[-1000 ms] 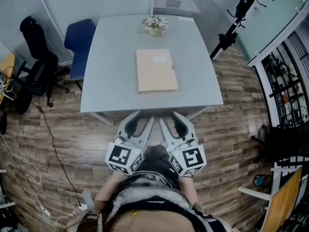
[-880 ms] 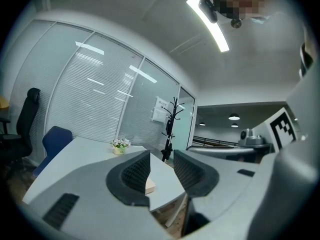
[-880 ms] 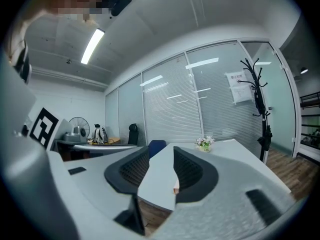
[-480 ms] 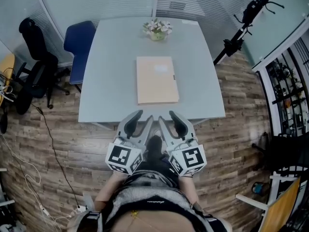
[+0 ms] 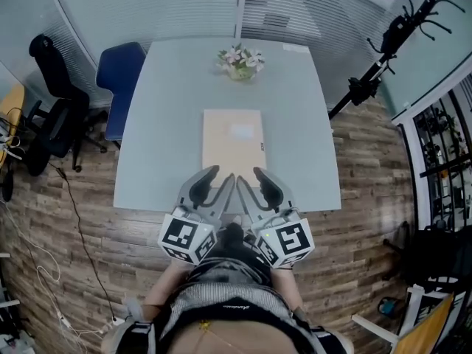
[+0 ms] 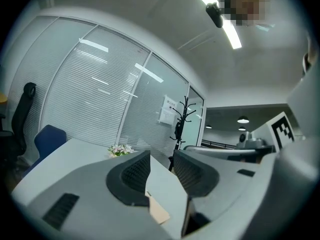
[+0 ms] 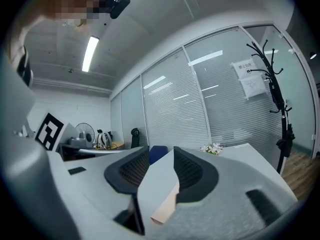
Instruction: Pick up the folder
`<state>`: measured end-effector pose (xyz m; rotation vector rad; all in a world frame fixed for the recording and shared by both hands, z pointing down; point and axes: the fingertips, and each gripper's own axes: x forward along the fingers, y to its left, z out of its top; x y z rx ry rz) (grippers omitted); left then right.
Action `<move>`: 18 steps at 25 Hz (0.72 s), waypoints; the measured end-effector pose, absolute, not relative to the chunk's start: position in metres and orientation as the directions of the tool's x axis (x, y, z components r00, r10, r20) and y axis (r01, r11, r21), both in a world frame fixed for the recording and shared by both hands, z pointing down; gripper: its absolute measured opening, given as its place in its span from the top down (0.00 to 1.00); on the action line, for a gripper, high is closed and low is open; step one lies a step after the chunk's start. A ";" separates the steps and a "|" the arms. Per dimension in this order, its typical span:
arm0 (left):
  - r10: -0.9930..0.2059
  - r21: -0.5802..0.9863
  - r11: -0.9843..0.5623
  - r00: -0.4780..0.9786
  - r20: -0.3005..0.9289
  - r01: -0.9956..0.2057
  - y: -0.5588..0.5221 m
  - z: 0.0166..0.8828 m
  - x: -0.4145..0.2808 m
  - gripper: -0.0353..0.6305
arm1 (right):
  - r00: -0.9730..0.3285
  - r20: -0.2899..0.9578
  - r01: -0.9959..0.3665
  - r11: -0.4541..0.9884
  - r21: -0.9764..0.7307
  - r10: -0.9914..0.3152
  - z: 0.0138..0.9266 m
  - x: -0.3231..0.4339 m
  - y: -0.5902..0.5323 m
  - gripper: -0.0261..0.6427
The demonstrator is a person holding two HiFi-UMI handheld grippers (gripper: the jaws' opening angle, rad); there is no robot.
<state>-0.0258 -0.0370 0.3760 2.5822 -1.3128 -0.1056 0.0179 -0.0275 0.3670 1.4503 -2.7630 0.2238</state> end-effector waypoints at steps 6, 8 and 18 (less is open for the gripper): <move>-0.821 0.249 -0.541 0.568 0.049 -0.803 -0.079 0.373 -0.002 0.74 | -0.598 0.073 -0.798 0.586 -0.139 -0.798 0.365 0.040 -0.068 0.73; -0.827 0.249 -0.533 0.560 0.049 -0.809 -0.088 0.374 0.005 0.74 | -0.607 0.076 -0.792 0.594 -0.137 -0.791 0.366 0.048 -0.078 0.73; -0.854 0.247 -0.482 0.514 0.084 -0.841 -0.111 0.389 0.011 0.74 | -0.617 0.118 -0.787 0.607 -0.109 -0.778 0.386 0.065 -0.105 0.73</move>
